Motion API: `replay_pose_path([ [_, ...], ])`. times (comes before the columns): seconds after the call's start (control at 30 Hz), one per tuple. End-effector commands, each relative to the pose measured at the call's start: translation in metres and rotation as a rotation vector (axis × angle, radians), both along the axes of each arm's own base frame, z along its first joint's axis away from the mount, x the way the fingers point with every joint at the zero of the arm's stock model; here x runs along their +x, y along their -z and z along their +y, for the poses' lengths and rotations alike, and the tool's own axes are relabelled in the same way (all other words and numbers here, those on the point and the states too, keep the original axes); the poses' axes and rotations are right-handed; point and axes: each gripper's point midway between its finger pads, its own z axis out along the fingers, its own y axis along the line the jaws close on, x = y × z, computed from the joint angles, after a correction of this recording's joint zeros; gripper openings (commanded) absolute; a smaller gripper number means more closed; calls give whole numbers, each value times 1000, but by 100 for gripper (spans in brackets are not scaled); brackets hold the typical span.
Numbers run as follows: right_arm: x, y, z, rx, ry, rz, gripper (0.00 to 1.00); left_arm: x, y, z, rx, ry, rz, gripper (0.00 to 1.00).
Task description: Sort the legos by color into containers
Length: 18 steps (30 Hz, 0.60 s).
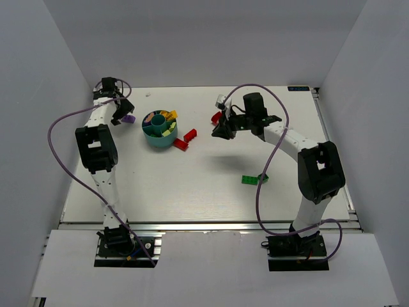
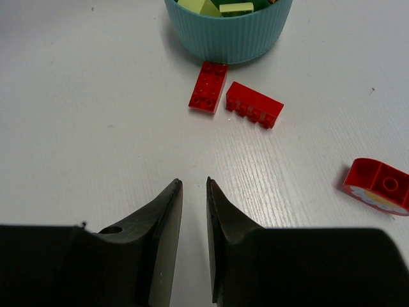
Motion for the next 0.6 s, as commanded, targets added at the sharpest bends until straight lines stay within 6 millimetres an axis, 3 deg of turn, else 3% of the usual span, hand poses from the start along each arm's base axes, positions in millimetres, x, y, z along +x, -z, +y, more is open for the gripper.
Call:
replay_pose_path([
  [0.0,11,-14,1,37,-8,-41,28,12,-9,1,-99,-129,-56,79],
  [0.23,17,-11,-9,41,23,-16,28,18,12,4,-146,-248,-62,78],
  [0.43,21,-13,-13,54,34,-39,28,30,18,5,-171,-287,-78,75],
  [0.57,23,-17,-17,63,48,-45,28,27,26,8,-164,-307,-62,72],
])
